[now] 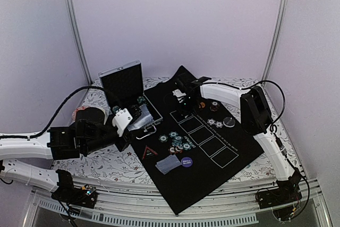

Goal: Distribute texas hold em gaming equipment
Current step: Flop the poker card in the community card area, then adjust the poker card in the community card area.

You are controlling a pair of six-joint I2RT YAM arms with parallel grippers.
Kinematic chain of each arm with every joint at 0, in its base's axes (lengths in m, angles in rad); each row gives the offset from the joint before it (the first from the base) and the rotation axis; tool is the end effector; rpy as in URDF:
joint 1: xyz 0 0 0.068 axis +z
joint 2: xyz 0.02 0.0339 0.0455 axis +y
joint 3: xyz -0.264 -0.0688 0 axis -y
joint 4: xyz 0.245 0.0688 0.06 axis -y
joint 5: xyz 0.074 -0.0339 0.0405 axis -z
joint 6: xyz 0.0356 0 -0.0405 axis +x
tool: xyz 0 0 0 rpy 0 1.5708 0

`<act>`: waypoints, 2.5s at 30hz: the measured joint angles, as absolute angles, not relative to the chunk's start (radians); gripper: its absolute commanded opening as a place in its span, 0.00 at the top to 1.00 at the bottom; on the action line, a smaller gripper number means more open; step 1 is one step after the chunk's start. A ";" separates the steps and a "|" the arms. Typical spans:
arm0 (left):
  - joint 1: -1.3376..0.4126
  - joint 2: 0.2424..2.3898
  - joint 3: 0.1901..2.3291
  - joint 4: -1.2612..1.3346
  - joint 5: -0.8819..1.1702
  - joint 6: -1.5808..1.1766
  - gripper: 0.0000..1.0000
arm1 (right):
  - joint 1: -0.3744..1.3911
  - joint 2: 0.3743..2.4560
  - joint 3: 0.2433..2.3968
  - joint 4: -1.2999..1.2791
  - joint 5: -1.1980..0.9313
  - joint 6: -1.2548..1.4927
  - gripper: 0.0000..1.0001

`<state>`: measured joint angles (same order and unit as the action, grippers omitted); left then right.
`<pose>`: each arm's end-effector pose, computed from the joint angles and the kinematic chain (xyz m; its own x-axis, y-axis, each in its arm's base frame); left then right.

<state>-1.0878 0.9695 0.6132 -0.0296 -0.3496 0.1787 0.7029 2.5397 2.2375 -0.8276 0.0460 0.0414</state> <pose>0.1133 -0.1898 0.2615 -0.0503 0.4555 -0.8888 0.7048 0.6467 0.2915 0.4101 0.3453 0.1483 -0.7155 -0.5520 -0.4282 -0.6017 0.7984 -0.0239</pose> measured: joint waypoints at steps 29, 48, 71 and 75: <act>-1.089 0.954 0.610 -0.044 -0.351 0.172 0.61 | 0.492 2.435 2.111 -0.630 -0.187 0.051 0.42; -1.089 0.954 0.610 -0.045 -0.354 0.172 0.61 | 0.530 2.500 2.098 -0.642 -0.197 0.016 0.65; -1.089 0.954 0.610 -0.051 -0.353 0.171 0.61 | 0.588 2.466 2.022 -0.572 -0.108 -0.016 0.67; -1.089 0.954 0.610 -0.051 -0.354 0.171 0.61 | 0.592 2.449 2.000 -0.574 -0.122 -0.010 0.59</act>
